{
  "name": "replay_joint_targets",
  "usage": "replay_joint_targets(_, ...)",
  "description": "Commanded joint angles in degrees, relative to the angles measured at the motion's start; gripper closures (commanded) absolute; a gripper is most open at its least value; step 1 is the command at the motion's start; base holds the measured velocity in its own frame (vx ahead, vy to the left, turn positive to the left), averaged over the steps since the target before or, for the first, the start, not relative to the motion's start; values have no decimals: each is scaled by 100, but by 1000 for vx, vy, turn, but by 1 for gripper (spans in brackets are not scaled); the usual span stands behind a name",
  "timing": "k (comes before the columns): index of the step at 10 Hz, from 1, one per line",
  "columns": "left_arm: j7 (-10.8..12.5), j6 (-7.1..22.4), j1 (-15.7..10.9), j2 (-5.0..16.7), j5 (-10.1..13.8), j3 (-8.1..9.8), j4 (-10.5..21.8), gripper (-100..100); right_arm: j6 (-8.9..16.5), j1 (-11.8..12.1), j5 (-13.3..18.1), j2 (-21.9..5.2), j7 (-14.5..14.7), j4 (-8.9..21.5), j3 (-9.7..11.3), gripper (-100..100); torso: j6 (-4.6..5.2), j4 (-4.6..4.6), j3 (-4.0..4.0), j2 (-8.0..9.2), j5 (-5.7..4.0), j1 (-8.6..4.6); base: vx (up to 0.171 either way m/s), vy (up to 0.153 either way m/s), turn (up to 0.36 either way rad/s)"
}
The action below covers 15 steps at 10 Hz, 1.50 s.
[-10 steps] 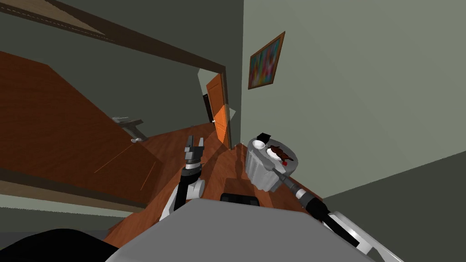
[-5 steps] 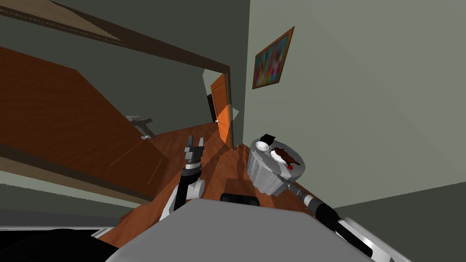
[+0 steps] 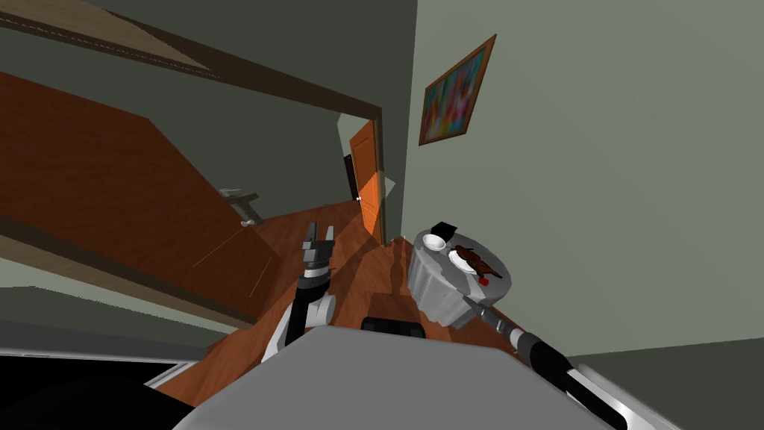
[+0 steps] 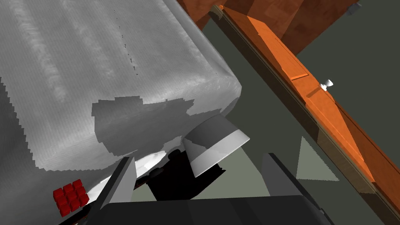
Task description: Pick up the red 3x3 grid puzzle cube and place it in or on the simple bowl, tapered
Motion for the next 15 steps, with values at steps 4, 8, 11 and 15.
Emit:
replay_joint_targets(4,0,0,1,0,0,1,0,0,263,0,14,-578,-7,684,354,-100,3,-5,-12,-20,0,-4,96,-8,143)
replay_joint_targets(8,0,0,2,0,0,1,0,0,466,-82,30,-976,5,1474,762,-100,1,-10,-25,-43,0,-3,142,-18,139)
replay_joint_targets(11,0,0,2,1,0,1,0,0,584,-123,33,-1156,11,1951,1020,-100,0,-11,-29,-49,-3,-12,158,-35,93)
replay_joint_targets(15,0,0,2,1,0,1,0,0,631,-197,49,-1207,41,2416,1247,-100,3,-11,-27,-45,-1,-6,142,-28,58)
